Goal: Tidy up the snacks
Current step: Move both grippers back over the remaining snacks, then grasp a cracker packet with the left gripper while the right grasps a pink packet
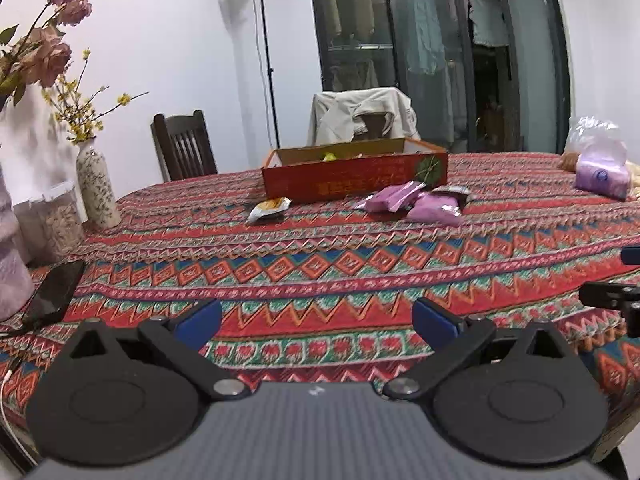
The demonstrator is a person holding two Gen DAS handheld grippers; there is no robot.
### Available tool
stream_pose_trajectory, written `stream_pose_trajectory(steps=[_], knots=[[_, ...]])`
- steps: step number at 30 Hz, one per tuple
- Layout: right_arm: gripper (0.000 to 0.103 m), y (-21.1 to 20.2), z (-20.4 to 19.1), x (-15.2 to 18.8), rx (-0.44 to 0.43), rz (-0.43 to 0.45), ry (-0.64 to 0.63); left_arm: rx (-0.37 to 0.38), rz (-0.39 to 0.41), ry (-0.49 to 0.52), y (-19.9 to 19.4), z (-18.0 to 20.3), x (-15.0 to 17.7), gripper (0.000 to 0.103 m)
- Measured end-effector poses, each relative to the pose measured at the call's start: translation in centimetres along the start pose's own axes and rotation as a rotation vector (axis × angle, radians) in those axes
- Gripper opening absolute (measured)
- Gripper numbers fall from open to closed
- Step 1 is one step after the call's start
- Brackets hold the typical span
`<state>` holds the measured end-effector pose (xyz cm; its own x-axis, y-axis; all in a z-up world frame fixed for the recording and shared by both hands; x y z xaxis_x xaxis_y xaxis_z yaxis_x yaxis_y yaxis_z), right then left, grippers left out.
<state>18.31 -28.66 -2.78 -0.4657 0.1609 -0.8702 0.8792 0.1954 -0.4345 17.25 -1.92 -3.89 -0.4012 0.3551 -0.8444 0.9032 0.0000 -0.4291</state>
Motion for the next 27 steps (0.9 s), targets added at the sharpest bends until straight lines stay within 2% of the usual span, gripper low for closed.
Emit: stream_pose_trajectory(steps=[7, 11, 16, 21, 27], knots=[[0.103, -0.2, -0.4, 0.3, 0.004, -0.001, 0.000, -0.003, -0.050, -0.053, 1.1, -0.8, 0.9, 0.103], [0.103, 0.6, -0.7, 0.1, -0.004, -0.022, 0.007, -0.043, -0.117, -0.110, 2.8, -1.8, 1.4, 0.103], [0.103, 1.9, -1.0, 0.1, -0.020, -0.039, 0.034, -0.036, -0.146, -0.148, 4.6, -3.0, 1.1, 0.103], [0.103, 3.3, -1.4, -1.7, -0.043, -0.023, 0.085, -0.022, -0.147, -0.119, 7.5, -4.0, -1.1, 0.103], [0.103, 7.3, -2.3, -5.8, -0.045, 0.010, 0.090, 0.039, -0.088, -0.096, 13.5, -6.4, -5.6, 0.103]])
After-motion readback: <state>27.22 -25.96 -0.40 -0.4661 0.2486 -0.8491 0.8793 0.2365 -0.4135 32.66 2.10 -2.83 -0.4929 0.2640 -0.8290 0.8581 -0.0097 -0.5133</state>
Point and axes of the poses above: each gripper's, at about its wrist camera, not at the fingertips, and y roughly the way its jaws point, z to its right, x to its underside, the point moved 5 cm from there along y, roughly the way its jaws point, and after that the axes turned 14 degrees about y, right-handed, at the moved point
